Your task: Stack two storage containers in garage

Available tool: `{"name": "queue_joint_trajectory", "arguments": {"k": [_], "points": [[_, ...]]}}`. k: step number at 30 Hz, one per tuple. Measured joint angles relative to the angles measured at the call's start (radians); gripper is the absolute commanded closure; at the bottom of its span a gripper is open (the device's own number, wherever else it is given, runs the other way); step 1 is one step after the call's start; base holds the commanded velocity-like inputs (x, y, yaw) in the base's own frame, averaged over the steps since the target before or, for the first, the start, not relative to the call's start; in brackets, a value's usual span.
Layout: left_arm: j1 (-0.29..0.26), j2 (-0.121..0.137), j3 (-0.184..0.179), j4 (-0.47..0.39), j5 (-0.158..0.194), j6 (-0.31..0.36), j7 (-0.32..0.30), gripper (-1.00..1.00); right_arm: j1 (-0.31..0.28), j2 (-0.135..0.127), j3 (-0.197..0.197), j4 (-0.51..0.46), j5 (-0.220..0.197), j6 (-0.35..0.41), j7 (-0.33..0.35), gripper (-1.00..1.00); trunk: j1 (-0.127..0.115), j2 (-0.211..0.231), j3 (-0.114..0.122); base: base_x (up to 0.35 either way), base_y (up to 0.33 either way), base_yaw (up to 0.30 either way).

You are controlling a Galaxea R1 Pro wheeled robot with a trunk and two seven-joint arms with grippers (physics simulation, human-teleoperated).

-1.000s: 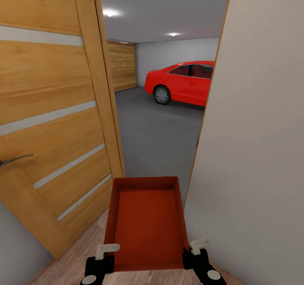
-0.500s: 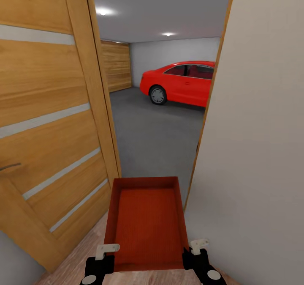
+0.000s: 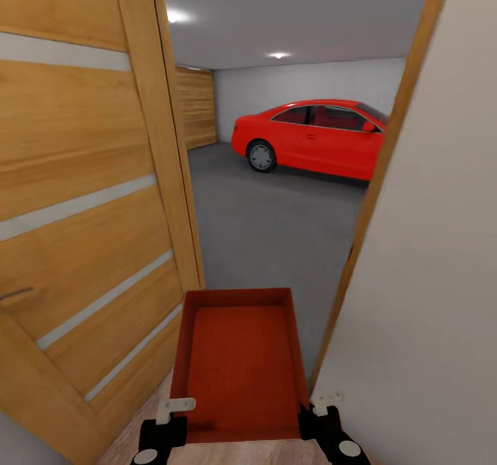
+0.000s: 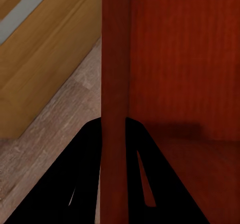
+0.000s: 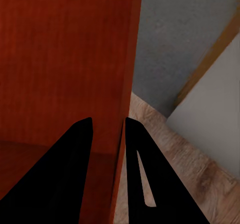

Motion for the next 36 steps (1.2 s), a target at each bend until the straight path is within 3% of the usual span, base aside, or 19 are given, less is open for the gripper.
{"name": "queue_joint_trajectory", "arguments": {"k": [17,27,36], "points": [[0.0,0.0,0.0,0.0,0.0,0.0,0.0,1.0,0.0,0.0,0.0,0.0,0.0,0.0,0.0,1.0,0.0,0.0,0.0,0.223,0.195,0.0],[0.0,0.0,-0.001,0.001,-0.002,0.0,0.0,1.0,0.0,0.0,0.0,0.0,0.0,0.001,0.0,1.0,0.0,0.0,0.0,0.013,0.012,-0.012],[0.0,0.001,-0.002,0.002,-0.001,0.0,0.0,1.0,0.0,0.0,0.0,0.0,0.0,0.002,0.0,1.0,0.0,0.0,0.0,0.0,0.0,-0.238]]}}
